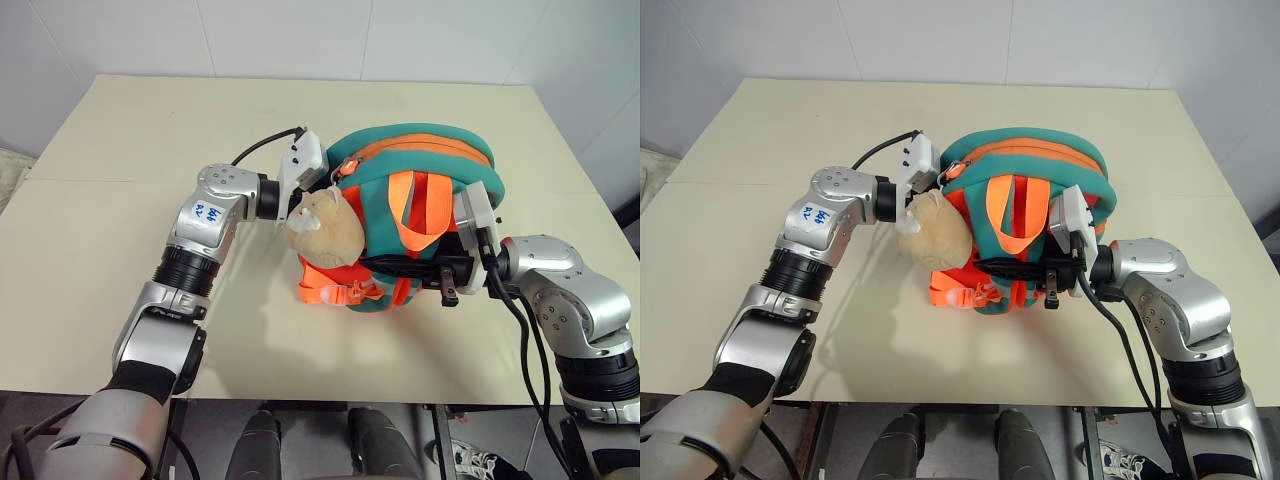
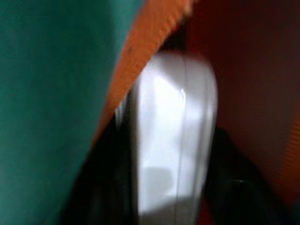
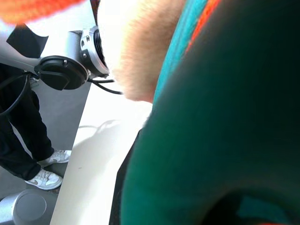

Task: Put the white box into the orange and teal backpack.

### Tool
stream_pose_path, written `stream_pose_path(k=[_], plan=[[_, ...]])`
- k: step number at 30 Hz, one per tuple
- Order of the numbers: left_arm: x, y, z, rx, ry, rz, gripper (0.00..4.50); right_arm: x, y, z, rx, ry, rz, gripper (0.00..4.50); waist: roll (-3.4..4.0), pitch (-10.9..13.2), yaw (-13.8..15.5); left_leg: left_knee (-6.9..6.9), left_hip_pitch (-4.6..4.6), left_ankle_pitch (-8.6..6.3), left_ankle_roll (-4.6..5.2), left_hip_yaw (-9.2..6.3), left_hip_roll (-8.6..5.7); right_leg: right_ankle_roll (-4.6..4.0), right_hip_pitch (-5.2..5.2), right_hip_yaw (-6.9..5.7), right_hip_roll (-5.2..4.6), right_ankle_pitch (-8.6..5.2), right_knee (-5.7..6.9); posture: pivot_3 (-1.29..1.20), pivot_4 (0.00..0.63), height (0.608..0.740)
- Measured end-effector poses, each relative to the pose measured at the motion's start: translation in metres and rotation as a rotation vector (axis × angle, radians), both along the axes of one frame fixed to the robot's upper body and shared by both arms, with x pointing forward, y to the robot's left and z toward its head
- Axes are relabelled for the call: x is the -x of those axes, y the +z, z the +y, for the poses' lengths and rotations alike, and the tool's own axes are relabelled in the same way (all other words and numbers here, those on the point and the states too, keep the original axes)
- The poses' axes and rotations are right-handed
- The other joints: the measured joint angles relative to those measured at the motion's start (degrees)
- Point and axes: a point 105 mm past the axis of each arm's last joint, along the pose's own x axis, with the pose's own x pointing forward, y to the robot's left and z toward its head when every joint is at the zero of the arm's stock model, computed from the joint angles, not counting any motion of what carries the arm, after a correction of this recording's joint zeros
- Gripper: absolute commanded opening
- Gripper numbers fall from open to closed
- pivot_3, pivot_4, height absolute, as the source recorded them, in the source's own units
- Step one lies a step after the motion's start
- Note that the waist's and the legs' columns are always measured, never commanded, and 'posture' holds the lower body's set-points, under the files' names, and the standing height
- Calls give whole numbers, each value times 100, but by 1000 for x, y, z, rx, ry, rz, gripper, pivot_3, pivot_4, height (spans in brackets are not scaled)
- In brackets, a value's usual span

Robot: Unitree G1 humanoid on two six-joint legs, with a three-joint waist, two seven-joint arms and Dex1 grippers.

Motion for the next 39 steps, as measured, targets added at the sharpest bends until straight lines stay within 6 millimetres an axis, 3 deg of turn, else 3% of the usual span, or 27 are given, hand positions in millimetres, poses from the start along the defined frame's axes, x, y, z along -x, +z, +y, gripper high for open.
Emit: stream_pose_path(k=[5, 6, 11, 16, 23, 27, 31, 34, 39], plan=[[0, 6, 0, -12, 7, 8, 4392, -1, 0, 0, -4, -8, -1, 0, 0, 0, 0, 0, 0, 0, 0, -1, 0, 0, 0, 0, 0, 0, 1, 0, 150, 740], [0, 8, 1, -16, 10, 6, 4451, -1, 1, 1, -5, -8, -2, 0, 0, 0, 0, -1, 0, 0, 0, -1, 0, 0, 0, 0, 0, 0, 1, 0, 150, 740], [8, 23, 17, -61, 27, -27, 4451, -1, 3, 2, -8, -6, -9, 0, 1, 1, -73, -14, 0, 1, -1, -1, 1, 0, -6, 1, 1, 0, 1, 0, 150, 740], [28, 45, 62, -76, 77, -69, 4451, -3, 2, 2, -9, -9, -7, 0, 4, 2, -164, -29, 2, 1, -2, -2, 4, -3, -11, 2, 0, -9, 4, 0, 150, 740], [60, 53, 104, 25, 135, -10, 4451, -5, 2, 1, -12, -14, 0, 0, 3, 2, -133, -19, 1, 0, -1, -6, 3, -3, -4, 0, 0, -10, 4, 0, 150, 740], [81, 71, 119, 128, 166, -9, 4451, -5, 1, 1, -12, -14, 2, 0, 3, 2, -133, -17, 2, 1, -1, -8, 3, -3, -3, -1, 0, -10, 6, 0, 150, 740], [105, 82, 115, 204, 162, 3, 4451, -6, 1, 0, -14, -14, 6, 0, 3, 2, -124, -12, 1, 1, -1, -10, 3, -3, -2, -1, 0, -9, 8, 0, 150, 740], [118, 78, 105, 217, 142, 26, 4451, -6, 1, 0, -15, -14, 7, 0, 3, 2, -130, -7, 4, 1, -1, -8, 2, -2, 2, 1, -1, -8, 9, 0, 150, 740], [115, 65, 86, 257, 153, 93, 4451, -8, 0, 1, -22, -15, 1, 0, 2, 3, -121, 14, 4, 1, -2, -9, 1, -2, 3, 0, 1, -7, 23, 0, 150, 740]])
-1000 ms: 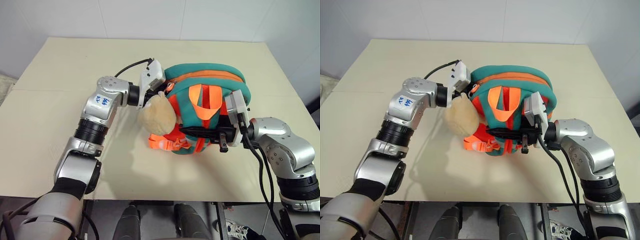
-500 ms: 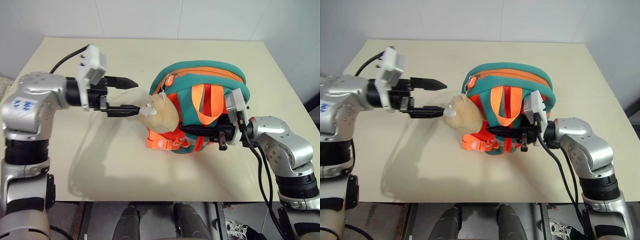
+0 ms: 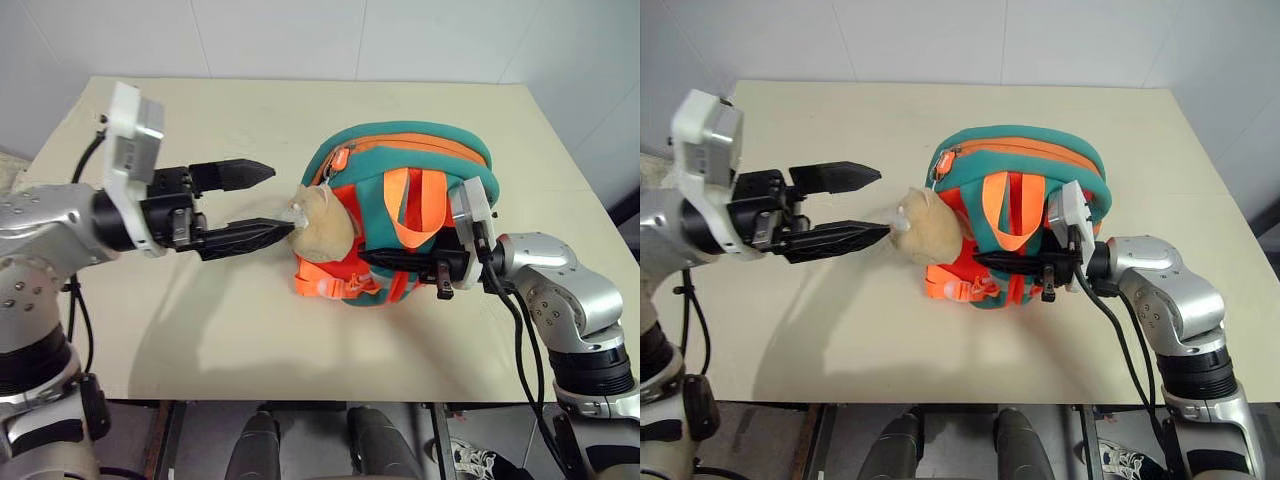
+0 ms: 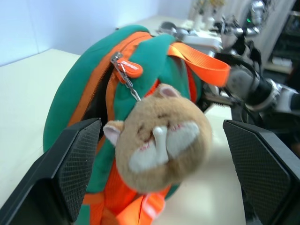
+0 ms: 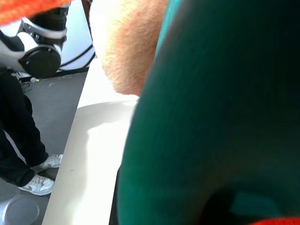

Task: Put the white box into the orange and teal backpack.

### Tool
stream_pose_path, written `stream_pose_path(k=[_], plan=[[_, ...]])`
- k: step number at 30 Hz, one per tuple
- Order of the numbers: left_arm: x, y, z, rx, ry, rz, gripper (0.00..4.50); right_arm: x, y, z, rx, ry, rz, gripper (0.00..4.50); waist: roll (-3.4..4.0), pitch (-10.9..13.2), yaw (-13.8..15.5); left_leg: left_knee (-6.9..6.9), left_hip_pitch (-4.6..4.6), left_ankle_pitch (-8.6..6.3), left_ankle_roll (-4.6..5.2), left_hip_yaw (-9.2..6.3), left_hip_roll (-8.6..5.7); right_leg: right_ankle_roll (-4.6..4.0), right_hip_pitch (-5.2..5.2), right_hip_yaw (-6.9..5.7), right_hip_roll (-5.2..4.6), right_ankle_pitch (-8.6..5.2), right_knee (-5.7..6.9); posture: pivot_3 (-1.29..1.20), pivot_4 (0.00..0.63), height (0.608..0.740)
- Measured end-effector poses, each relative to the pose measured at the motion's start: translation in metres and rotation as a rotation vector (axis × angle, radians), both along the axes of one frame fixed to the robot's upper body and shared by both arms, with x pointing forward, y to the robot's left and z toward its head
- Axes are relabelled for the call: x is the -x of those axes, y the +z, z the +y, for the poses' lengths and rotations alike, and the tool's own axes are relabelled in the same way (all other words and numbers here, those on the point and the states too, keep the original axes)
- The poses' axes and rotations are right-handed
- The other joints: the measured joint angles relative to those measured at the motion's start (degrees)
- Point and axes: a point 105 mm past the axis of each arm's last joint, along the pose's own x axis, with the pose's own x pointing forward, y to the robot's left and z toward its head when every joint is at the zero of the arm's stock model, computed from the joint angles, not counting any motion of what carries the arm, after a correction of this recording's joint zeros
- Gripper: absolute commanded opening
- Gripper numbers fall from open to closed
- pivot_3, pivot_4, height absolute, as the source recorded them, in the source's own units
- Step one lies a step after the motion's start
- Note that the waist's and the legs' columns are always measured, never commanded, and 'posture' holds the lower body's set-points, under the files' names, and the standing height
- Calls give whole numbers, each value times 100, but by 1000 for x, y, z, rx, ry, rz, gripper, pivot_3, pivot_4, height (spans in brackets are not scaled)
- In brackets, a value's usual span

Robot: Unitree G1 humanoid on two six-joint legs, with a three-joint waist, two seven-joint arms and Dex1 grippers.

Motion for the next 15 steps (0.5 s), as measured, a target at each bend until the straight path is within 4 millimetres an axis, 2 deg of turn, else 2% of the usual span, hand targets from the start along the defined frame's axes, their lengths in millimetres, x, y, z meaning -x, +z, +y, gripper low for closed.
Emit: stream_pose_path(k=[4, 8, 11, 15], plan=[[-7, -19, -24, -21, -18, 70, 4451, -1, -1, 1, -2, -1, 2, 0, 0, 0, -2, 8, 0, 0, 0, 1, -1, 1, 2, 1, 0, 3, 1, 0, 150, 740], [-9, -23, -36, -47, -27, 79, 4451, -2, -1, 0, -1, -4, 2, 0, 0, 0, -4, 8, 1, 0, 0, 1, -1, 1, 2, 1, 0, 3, 1, 0, 150, 740], [-9, -24, -39, -57, -40, 81, 3908, -2, -1, 0, 0, -6, 2, 0, 0, 0, -3, 8, 0, 0, 0, 1, -1, 1, 2, 2, 0, 3, 0, 0, 150, 740], [-11, -20, -37, -59, -50, 85, 2727, -2, -2, 0, 0, -11, 2, 0, 0, 0, 8, 8, 0, 0, 0, 1, -2, 0, 1, 1, 1, 3, -1, 0, 150, 740]])
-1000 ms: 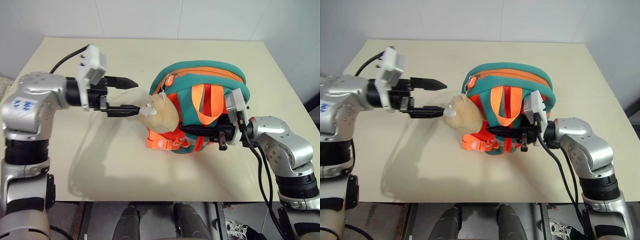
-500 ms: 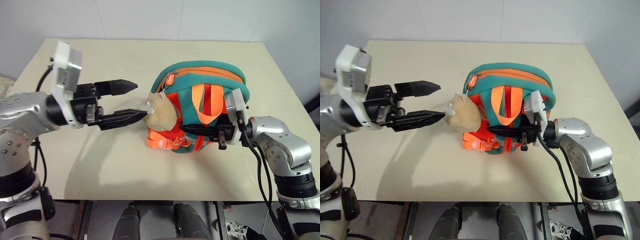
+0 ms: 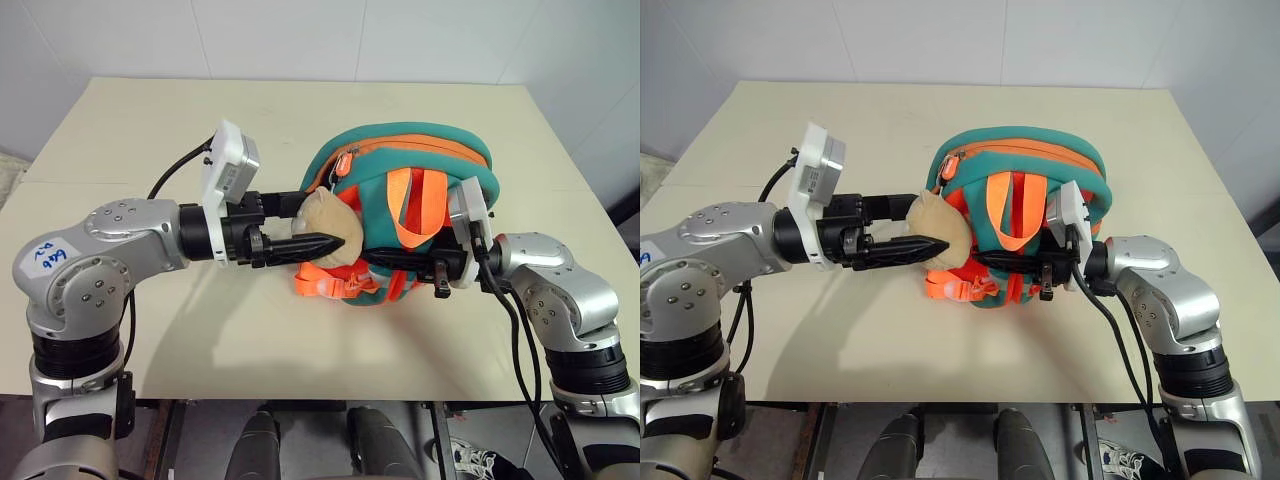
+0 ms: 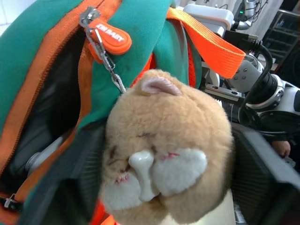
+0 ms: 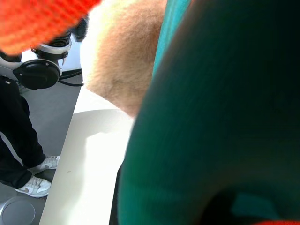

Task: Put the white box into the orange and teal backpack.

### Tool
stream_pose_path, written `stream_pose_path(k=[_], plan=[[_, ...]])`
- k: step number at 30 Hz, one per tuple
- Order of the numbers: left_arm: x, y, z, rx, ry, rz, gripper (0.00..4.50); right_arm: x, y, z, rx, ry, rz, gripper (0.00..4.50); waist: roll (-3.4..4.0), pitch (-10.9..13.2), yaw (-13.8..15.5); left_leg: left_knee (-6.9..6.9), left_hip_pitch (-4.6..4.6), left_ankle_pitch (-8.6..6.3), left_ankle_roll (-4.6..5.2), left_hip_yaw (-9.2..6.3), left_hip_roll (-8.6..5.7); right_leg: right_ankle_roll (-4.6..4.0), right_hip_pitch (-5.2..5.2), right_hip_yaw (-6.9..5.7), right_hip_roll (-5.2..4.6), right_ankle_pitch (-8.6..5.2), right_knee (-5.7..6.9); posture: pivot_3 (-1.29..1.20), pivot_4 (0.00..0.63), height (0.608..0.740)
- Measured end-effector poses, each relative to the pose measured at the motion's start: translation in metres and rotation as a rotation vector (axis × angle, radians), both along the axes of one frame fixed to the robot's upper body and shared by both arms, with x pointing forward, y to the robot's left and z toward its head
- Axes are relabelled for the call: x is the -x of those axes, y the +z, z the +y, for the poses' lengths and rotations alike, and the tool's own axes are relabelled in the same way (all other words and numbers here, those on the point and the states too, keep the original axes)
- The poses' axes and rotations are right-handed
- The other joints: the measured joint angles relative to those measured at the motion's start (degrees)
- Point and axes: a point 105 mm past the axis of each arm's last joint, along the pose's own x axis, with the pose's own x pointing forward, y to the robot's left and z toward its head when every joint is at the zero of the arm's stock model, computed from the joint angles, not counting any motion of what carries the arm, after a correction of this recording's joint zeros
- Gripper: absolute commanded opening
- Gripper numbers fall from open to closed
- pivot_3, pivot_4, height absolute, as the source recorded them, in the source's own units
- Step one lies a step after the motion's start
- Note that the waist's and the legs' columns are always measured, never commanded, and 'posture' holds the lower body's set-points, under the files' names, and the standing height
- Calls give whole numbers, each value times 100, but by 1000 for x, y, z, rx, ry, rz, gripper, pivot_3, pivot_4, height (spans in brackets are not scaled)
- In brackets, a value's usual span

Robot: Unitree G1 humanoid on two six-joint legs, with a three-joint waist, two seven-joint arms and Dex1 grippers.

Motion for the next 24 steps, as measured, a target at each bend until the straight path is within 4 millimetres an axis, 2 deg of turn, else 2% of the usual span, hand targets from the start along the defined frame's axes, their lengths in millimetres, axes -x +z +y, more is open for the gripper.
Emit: stream_pose_path(k=[5, 8, 14, 20, 24], plan=[[5, 5, 4, -28, -23, -15, 1340, 3, -3, 0, 0, -5, 5, 0, 0, 0, -9, -7, 0, 0, 0, 0, -1, 0, 0, 1, 0, 0, -5, 0, 150, 740], [8, 8, 4, -24, -53, -31, 825, 5, -5, 0, -1, -6, 6, 0, 0, 0, -15, -10, 0, 0, 0, 1, 0, 0, -2, 1, 0, 0, -5, 0, 150, 740], [4, 19, 18, -31, -35, -63, 691, 10, -8, -1, -9, -1, 15, 0, 0, 0, -15, -10, 0, 0, 0, 1, 0, -1, -3, 1, 0, -1, -7, 0, 150, 740], [-12, 44, 43, -49, 46, -144, 690, 12, -8, -5, -39, -4, 18, 0, 0, 0, -15, -23, 0, 0, 0, 3, 0, -1, -2, 1, 0, -1, -21, 0, 150, 740], [-25, 47, 60, -65, 93, -137, 689, 14, -6, -5, -72, 5, 19, 0, 0, 0, -27, -39, 0, 0, 0, 3, 0, -1, -6, 1, -1, -1, -26, 0, 150, 740]])
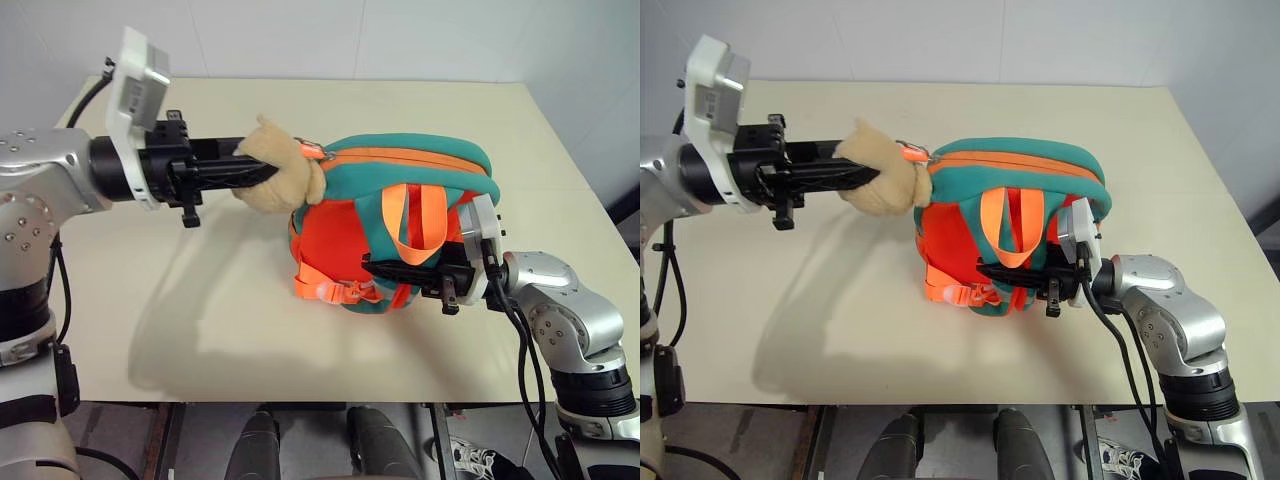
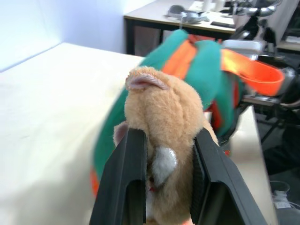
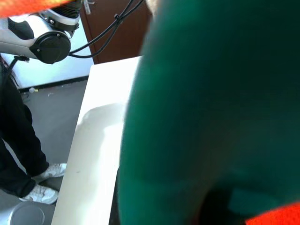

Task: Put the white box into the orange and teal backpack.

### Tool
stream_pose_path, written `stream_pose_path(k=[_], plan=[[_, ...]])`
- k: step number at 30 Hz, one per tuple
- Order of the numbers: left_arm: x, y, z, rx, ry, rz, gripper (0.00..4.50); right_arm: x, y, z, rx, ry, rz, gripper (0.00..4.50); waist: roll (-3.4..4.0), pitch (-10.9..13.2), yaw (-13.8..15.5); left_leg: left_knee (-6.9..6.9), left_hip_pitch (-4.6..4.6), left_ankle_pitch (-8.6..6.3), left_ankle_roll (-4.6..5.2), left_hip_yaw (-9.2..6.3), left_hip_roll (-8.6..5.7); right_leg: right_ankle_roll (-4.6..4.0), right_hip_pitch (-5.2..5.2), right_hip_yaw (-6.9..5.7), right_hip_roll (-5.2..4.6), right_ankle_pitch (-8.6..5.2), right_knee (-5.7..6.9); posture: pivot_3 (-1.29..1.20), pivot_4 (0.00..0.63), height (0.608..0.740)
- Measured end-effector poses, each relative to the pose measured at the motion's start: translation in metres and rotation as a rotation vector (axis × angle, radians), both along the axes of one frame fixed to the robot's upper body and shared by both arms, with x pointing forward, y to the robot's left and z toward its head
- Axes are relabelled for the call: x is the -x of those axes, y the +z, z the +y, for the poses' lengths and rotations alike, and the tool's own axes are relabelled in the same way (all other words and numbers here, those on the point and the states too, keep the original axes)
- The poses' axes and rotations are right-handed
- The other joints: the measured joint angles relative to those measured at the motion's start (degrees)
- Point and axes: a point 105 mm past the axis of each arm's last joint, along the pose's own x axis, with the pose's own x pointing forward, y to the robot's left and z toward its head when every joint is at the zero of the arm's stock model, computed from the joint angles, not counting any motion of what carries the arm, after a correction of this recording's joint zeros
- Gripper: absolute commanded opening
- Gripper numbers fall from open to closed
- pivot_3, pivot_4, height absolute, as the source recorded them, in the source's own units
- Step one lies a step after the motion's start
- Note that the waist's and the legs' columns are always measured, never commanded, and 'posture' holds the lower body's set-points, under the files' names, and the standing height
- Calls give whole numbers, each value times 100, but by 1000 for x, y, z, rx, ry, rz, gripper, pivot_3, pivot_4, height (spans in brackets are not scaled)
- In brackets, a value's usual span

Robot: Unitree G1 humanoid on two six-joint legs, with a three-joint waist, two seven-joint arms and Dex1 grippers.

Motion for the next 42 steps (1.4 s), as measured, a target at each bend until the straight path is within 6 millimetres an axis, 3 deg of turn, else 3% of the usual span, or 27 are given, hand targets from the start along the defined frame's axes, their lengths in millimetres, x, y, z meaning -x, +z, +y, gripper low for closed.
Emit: stream_pose_path(k=[9, 19, 34, 42], plan=[[-11, -30, 21, -136, -7, 93, 689, 1, 0, -1, -13, -7, -5, 0, 0, 0, 3, -9, 0, 0, 0, 1, 2, -5, -4, -1, 1, -5, 0, 0, 150, 740], [-44, -69, 38, -375, -18, 149, 674, 0, 1, -1, -15, -16, -9, 0, 0, 0, 1, -8, 0, 1, 0, 0, 3, -6, -6, -1, 4, -5, 6, 0, 150, 740], [-77, -116, 30, -577, -79, 125, 673, -3, 1, -2, -9, -44, -13, 0, 0, 0, -4, -1, 1, 1, 1, -1, 3, -5, -6, -1, 4, -6, 21, 0, 150, 740], [-84, -114, 23, -518, -70, 53, 673, -5, 1, -3, 11, -66, -22, 0, 0, 0, 5, 19, 1, 2, 2, -2, 2, -5, -5, -1, 4, -6, 39, 0, 150, 740]])
